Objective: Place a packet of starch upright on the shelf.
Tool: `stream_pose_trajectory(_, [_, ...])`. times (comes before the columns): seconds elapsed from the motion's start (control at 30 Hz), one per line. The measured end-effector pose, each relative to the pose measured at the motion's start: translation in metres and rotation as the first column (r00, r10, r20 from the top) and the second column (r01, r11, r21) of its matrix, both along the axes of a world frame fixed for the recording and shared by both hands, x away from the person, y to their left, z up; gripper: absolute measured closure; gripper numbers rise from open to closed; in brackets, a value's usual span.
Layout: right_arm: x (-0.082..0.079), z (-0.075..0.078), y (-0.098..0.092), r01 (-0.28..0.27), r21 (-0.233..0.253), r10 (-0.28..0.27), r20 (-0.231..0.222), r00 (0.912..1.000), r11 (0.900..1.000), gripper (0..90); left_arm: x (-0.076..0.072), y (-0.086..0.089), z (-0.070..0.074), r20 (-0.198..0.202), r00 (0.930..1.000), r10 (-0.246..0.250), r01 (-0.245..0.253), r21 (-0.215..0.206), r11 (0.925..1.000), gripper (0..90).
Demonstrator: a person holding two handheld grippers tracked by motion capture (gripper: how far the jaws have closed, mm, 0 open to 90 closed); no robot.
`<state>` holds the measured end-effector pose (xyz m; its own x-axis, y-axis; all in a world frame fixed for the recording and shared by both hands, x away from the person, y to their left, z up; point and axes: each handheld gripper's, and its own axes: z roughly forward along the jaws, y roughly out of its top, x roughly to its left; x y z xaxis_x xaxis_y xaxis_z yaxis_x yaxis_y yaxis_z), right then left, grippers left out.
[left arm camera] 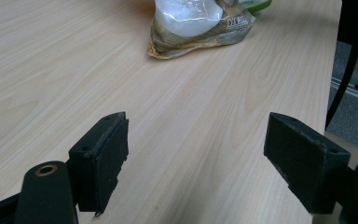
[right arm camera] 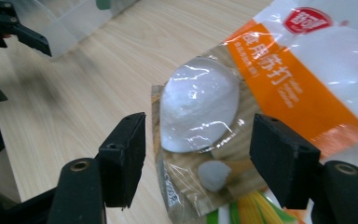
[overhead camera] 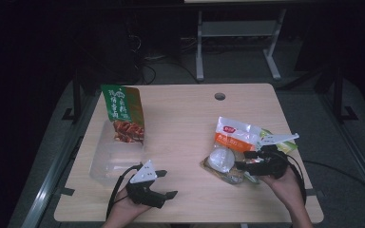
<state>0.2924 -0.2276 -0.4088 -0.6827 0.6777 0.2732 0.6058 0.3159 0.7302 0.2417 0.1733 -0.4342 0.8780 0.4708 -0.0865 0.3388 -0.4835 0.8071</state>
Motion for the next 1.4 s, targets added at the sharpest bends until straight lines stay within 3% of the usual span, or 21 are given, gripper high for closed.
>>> stream_pose_trajectory(0.4, [-0.001,0.004,-0.022,0.075,-0.034,-0.075,0.005,0.9972,0.997,35.6,0.001,-0.001,0.0,-0.004,1.0,0.0,0.0,0.009,1.0,21.5])
stream_pose_trajectory(0.57, [0.007,0.001,-0.032,0.119,-0.046,-0.119,-0.011,0.9928,0.992,34.7,0.001,-0.002,-0.001,-0.005,1.0,0.006,-0.006,0.001,1.0,21.5])
stream_pose_trajectory(1.0, [0.033,-0.014,-0.029,0.114,-0.035,-0.117,-0.075,0.9903,0.993,36.8,0.003,-0.005,-0.003,-0.012,0.9999,-0.002,0.002,0.011,0.9999,21.5])
stream_pose_trajectory(1.13, [0.04,-0.014,-0.022,0.103,-0.042,-0.105,-0.071,0.9919,0.994,42.4,0.002,-0.006,-0.003,-0.01,0.9999,-0.005,0.006,0.013,0.9999,21.5])
stream_pose_trajectory(1.4, [0.048,-0.016,-0.011,0.099,-0.043,-0.102,-0.066,0.9926,0.994,62.5,0.003,-0.007,-0.004,-0.016,0.9999,-0.006,0.006,0.013,0.9999,21.5])
